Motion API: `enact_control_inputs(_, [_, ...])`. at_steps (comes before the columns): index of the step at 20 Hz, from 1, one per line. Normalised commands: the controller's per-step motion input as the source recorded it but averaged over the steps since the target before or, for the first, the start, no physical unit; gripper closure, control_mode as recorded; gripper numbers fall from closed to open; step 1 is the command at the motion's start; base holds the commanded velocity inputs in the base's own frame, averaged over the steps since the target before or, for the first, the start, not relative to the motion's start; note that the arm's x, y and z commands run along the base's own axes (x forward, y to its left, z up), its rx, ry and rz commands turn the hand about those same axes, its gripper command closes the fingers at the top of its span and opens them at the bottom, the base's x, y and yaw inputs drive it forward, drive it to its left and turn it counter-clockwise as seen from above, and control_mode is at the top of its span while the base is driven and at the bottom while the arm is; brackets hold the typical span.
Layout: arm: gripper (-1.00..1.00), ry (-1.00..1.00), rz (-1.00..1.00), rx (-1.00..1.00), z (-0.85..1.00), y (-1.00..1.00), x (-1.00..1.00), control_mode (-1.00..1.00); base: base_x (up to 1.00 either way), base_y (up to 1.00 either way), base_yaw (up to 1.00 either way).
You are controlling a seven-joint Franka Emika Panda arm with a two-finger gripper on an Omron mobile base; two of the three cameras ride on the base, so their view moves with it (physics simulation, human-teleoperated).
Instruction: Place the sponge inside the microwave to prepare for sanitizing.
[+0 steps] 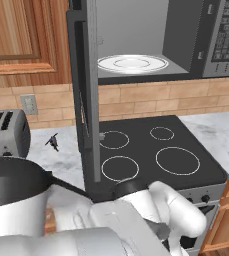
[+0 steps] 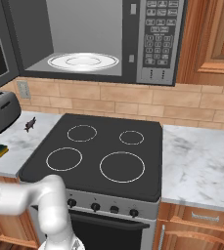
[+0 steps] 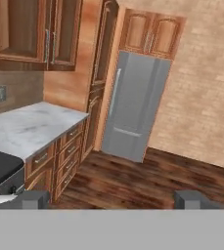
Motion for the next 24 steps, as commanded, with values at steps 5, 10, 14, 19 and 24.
enact_control_inputs(5, [-1.00,0.09,0.16,0.61,0.00,-0.76,-0.55,-1.00,0.00,0.00,0.00])
enact_control_inputs(10, [-1.00,0.09,0.13,0.46,0.00,-0.37,-0.69,-1.00,0.00,0.00,0.00])
enact_control_inputs(14, [-1.00,0.05,0.11,0.37,0.00,-0.22,-0.79,-1.00,0.00,0.00,0.00])
enact_control_inputs(19, [-1.00,0.11,0.10,0.41,0.00,-0.51,-0.47,-1.00,0.00,0.00,0.00])
enact_control_inputs(24, [-1.00,0.18,0.04,0.59,0.00,-0.99,0.00,-1.00,0.00,0.00,0.00])
